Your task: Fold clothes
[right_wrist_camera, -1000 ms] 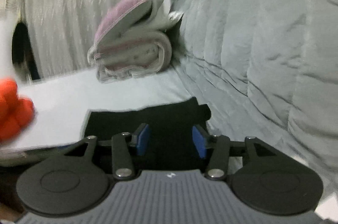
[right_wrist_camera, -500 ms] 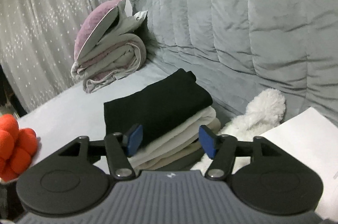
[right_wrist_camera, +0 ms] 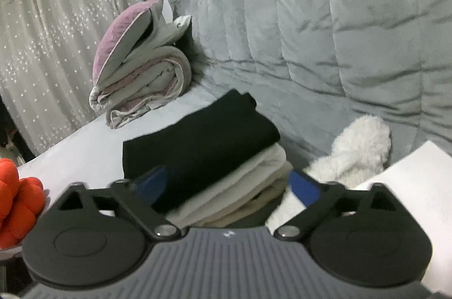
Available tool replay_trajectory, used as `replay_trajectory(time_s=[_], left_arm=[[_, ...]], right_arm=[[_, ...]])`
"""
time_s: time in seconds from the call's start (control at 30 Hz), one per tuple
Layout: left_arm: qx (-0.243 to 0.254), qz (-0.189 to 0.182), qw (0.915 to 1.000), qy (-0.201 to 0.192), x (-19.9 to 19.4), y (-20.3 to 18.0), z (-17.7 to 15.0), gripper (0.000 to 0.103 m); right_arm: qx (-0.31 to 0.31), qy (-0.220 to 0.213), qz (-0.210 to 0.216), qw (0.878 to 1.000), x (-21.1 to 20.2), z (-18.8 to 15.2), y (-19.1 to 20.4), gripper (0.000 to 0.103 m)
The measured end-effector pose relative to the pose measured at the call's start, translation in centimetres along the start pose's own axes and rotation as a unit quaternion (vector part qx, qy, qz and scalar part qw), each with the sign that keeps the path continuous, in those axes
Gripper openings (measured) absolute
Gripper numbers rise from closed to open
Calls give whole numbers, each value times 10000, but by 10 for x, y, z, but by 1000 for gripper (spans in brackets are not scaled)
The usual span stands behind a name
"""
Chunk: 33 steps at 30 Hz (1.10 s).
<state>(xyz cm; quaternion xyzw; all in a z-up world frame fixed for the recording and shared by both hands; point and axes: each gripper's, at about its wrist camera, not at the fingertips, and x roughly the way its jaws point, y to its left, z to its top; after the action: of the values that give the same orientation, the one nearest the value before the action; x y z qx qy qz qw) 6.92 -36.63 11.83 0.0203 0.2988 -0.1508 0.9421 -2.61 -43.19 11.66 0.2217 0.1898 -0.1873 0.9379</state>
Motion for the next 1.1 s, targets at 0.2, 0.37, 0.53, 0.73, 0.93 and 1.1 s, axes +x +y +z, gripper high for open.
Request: replay_trajectory(time_s=[0.2,0.37,0.53,0.73,0.93,1.1], left_arm=[[57,49,10000,35,0,4,-3,96],[67,110,9999,42,0,7,-6,96],[103,119,9999,64,2,5,-8,97],[131,137,9998,81,2,3,-8,98],[148,162,9997,89,3,3,-9,99],[259,190,9995,44,4,1,-11,101]], right_arm=[[-232,27,-122,9997,0,-6,7,102],[-327,62,-99,9994,4,-7,8,102],[-409,96,-110,9991,5,-8,10,102],[-406,91,-124,9991,6,-8,10,103],[-458,85,-143,9988,6,-8,11,103],[-469,80,-174,9987,7,-9,11,103]])
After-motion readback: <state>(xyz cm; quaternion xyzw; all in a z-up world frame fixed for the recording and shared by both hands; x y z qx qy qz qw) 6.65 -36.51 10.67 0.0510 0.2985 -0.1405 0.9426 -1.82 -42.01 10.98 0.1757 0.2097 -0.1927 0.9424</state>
